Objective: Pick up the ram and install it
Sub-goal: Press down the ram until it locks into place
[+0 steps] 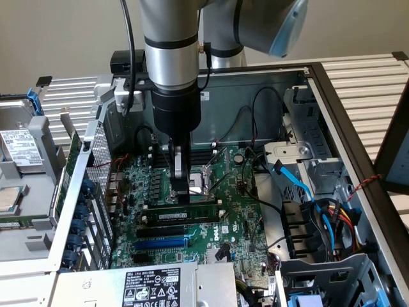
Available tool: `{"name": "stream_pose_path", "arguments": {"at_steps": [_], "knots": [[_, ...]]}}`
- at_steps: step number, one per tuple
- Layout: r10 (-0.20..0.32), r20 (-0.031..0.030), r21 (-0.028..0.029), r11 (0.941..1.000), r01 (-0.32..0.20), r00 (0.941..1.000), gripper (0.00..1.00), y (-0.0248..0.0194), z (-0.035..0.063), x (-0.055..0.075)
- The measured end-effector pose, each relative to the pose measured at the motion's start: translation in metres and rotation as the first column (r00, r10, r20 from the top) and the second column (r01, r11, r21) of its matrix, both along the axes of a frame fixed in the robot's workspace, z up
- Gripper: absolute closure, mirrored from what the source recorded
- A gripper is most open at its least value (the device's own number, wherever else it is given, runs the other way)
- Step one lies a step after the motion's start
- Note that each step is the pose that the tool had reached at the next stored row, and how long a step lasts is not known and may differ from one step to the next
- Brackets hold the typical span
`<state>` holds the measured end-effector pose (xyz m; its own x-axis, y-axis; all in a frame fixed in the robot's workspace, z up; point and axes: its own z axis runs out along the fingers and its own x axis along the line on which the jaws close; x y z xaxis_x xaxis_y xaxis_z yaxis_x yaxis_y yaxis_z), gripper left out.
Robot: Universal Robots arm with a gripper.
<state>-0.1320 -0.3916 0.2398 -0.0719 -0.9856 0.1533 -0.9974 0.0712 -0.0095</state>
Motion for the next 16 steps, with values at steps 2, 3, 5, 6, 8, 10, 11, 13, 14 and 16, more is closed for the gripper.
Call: {"name": "stream_pose_path", "arguments": {"at_steps": [2,3,5,6,8,10,11,13,14,16], "knots": [[0.0,-0.0002,0.0,1.0,0.0,1.0,0.9,0.0,0.0,0.0],[0.0,-0.0002,0.0,1.0,0.0,1.0,0.9,0.0,0.0,0.0],[0.0,-0.0002,0.0,1.0,0.0,1.0,0.9,0.0,0.0,0.0],[0.0,-0.0002,0.0,1.0,0.0,1.0,0.9,0.0,0.0,0.0],[0.0,-0.0003,-0.0001,1.0,0.0,1.0,0.9,0.0,-0.0002,0.0],[0.0,-0.0001,0.0,1.0,0.0,1.0,0.9,0.0,-0.0008,0.0],[0.0,-0.0001,0.0001,1.0,0.0,1.0,0.9,0.0,-0.0011,0.0],[0.0,-0.0002,0.0,1.0,0.0,1.0,0.9,0.0,-0.0018,0.0],[0.0,-0.0002,0.0,1.0,0.0,1.0,0.9,0.0,-0.002,0.0],[0.0,-0.0002,-0.0001,1.0,0.0,1.0,0.9,0.0,-0.0025,0.0]]}}
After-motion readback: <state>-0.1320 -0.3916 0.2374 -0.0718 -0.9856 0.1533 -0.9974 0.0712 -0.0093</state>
